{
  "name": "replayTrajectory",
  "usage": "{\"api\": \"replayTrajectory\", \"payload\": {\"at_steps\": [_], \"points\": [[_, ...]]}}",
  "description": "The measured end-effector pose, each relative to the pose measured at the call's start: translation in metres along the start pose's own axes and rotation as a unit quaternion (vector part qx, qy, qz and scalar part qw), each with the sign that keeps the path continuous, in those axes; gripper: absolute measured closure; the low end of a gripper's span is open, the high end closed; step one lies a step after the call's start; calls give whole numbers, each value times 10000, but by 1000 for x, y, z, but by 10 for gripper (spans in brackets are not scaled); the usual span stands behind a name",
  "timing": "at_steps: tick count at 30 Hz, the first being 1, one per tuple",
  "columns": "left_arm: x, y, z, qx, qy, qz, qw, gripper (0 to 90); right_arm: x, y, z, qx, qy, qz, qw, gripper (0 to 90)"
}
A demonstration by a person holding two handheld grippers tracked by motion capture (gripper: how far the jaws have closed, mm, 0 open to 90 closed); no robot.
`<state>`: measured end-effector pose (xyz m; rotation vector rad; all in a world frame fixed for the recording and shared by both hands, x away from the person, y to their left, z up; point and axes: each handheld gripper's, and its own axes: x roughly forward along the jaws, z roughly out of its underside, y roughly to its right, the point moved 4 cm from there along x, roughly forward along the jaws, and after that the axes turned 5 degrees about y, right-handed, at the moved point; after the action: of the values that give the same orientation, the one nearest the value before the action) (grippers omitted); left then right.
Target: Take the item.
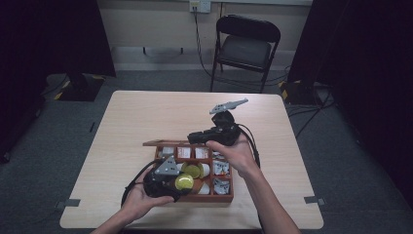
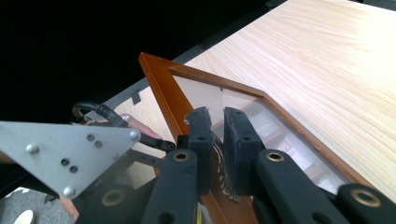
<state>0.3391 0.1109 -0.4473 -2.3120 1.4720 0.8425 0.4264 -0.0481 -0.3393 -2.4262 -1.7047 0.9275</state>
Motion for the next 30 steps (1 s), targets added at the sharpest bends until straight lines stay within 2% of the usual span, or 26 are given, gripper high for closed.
{"api": "replayTrajectory", "payload": {"at_steps": [7,15,19,30], "points": [[-16,-10,5,-168,164,-133,9996,384,0,0,0,5,-5,3,10000,820],[-32,-17,12,-242,214,-233,9992,384,0,0,0,11,-5,-4,10000,819],[-46,-24,11,-332,402,-307,9982,385,0,0,0,8,-4,-4,10000,820],[-67,-36,19,-419,597,-393,9966,384,0,0,0,12,-5,-3,10000,820]]}}
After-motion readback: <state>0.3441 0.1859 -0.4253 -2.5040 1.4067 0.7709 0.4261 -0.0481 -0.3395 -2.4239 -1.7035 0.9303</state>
